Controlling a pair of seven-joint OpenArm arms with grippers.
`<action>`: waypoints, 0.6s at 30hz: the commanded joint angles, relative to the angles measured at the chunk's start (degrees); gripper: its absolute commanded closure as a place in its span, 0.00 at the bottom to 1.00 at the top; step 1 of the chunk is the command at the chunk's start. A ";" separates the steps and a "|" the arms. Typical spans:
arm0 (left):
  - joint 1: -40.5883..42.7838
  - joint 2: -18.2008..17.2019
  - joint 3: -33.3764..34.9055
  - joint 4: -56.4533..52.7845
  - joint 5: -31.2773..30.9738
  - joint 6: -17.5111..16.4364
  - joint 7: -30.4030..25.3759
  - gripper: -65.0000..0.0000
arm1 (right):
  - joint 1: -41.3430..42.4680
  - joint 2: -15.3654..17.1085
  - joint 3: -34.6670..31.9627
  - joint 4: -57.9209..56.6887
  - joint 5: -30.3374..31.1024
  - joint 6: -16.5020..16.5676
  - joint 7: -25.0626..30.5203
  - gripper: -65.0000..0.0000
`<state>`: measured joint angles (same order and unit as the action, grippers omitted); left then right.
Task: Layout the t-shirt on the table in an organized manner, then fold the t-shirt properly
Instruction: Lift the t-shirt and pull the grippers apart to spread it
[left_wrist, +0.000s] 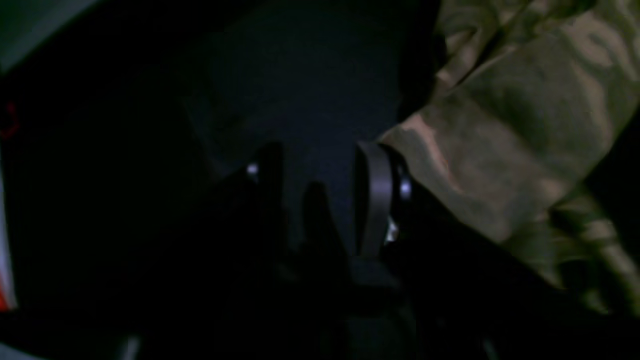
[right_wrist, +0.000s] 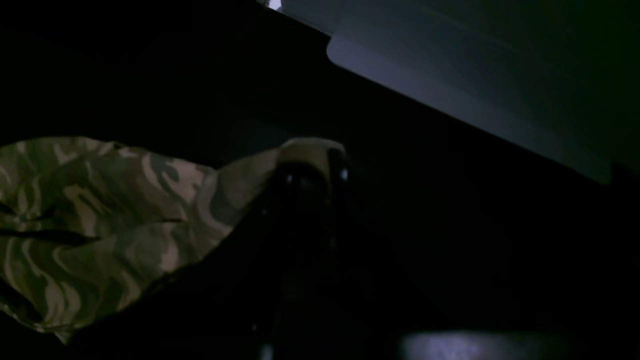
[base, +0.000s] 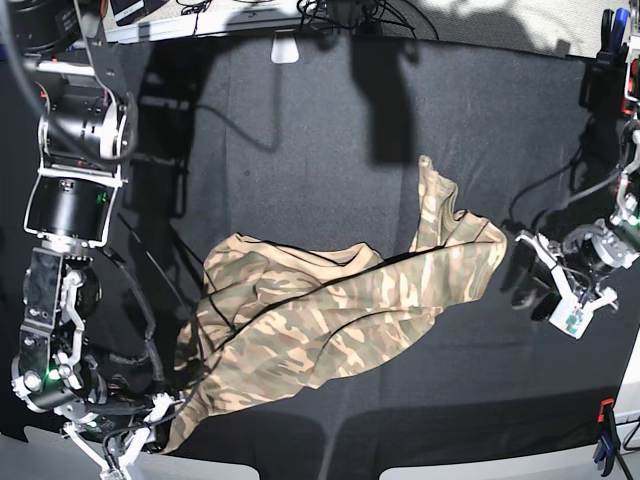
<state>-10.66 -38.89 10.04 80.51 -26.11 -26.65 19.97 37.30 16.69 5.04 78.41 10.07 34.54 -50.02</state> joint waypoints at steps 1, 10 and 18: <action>-1.40 -1.07 -0.66 0.83 -1.51 0.24 -1.11 0.66 | 2.29 0.44 0.20 0.96 1.42 -0.09 2.49 1.00; -0.70 2.25 -0.66 0.83 -3.08 0.24 -1.09 0.66 | 6.99 -0.44 0.26 0.96 18.10 -2.36 3.69 1.00; -0.61 5.70 -0.66 0.83 -2.86 0.07 -1.05 0.66 | 12.31 -5.07 0.26 0.96 20.15 2.75 3.65 1.00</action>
<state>-9.87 -32.27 10.02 80.49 -28.29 -26.52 20.23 47.05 11.25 4.99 78.41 28.95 37.15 -48.49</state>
